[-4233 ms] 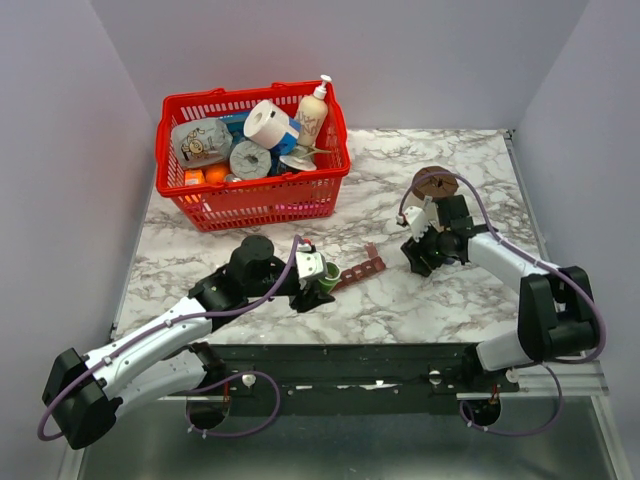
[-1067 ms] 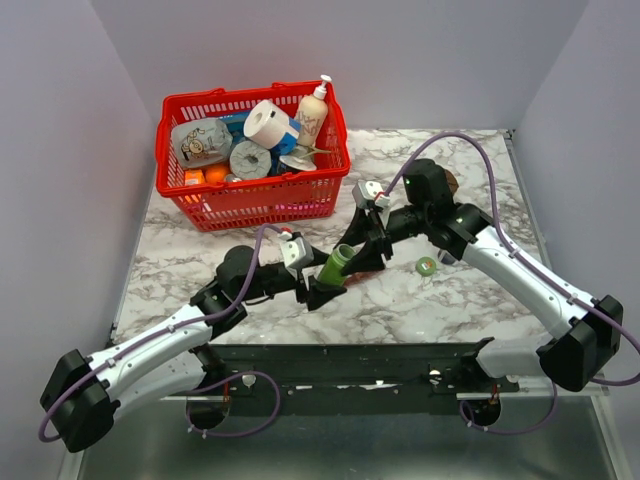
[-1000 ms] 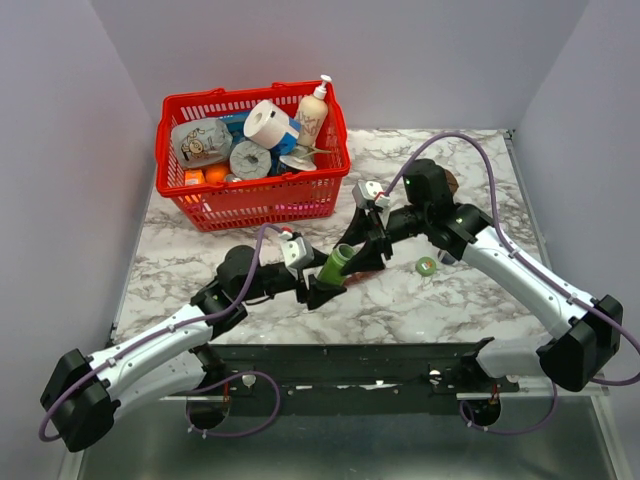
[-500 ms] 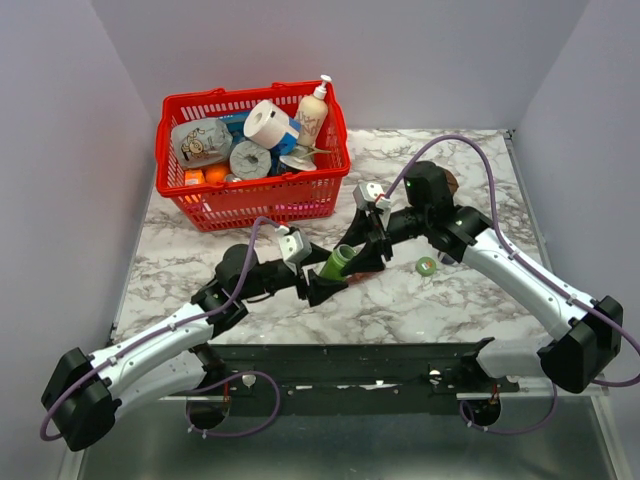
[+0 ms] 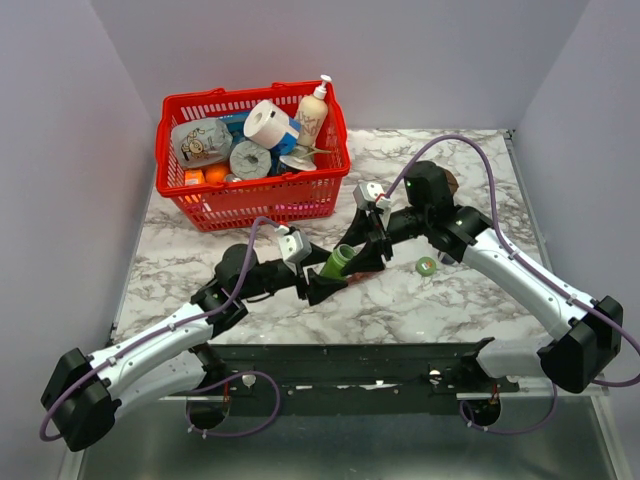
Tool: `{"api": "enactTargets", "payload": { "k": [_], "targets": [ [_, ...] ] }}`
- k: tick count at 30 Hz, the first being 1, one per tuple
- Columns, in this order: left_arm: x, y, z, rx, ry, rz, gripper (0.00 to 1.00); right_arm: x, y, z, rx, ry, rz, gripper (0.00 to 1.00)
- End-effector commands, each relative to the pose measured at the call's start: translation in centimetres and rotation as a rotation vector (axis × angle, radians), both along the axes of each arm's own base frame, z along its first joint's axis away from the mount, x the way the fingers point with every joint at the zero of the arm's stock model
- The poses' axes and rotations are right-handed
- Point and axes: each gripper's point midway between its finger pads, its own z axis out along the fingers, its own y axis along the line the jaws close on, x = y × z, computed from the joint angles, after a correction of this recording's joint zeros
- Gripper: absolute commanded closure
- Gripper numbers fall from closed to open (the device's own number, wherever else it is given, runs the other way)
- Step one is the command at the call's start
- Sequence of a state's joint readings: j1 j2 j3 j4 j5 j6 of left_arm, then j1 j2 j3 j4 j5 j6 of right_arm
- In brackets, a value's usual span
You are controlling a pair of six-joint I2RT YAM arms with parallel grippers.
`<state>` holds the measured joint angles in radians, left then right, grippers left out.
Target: Sort the pills into containers
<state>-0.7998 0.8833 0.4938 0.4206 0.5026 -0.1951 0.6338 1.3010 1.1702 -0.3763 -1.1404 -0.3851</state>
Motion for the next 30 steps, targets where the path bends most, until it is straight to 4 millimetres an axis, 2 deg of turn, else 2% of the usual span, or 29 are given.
{"api": "enactTargets", "payload": {
  "k": [1,7,12,15,16,18,19,20,21,25,30],
  "targets": [
    [0.1,-0.2,0.9,-0.005,-0.032,-0.012,0.24,-1.0,0.0,1.3,0.038,-0.011,0.046,0.80],
    [-0.1,-0.4,0.4,0.007,-0.019,-0.027,0.26,-1.0,0.0,1.4,0.039,-0.013,0.045,0.80],
    [-0.1,-0.7,0.5,0.014,-0.014,-0.045,0.35,-1.0,0.0,1.4,0.039,-0.015,0.043,0.80],
    [-0.2,-0.8,0.7,0.012,-0.017,-0.053,0.49,-1.0,-0.1,1.4,0.039,-0.018,0.043,0.80],
    [-0.2,-0.8,0.8,0.011,-0.016,-0.056,0.60,-1.0,-0.1,1.3,0.038,-0.017,0.043,0.80],
    [-0.2,-0.8,1.0,0.009,-0.020,-0.056,0.71,-1.0,-0.1,1.1,0.035,-0.015,0.042,0.80],
    [-0.2,-0.7,1.0,0.007,-0.021,-0.059,0.87,-1.0,-0.1,1.1,0.035,-0.018,0.041,0.80],
    [-0.2,-0.7,1.2,0.005,-0.023,-0.059,0.96,-1.0,-0.1,1.0,0.033,-0.018,0.038,0.80],
    [-0.2,-0.6,1.1,0.011,-0.026,-0.062,1.00,-1.0,-0.1,0.9,0.033,-0.022,0.040,0.78],
    [-0.2,-0.2,1.0,0.034,-0.039,-0.060,1.00,-0.9,-0.3,0.6,0.022,-0.033,0.029,0.73],
    [0.0,0.6,1.0,0.047,-0.044,-0.054,1.00,-0.8,-0.4,0.4,0.014,-0.040,0.016,0.72]
  ]
}}
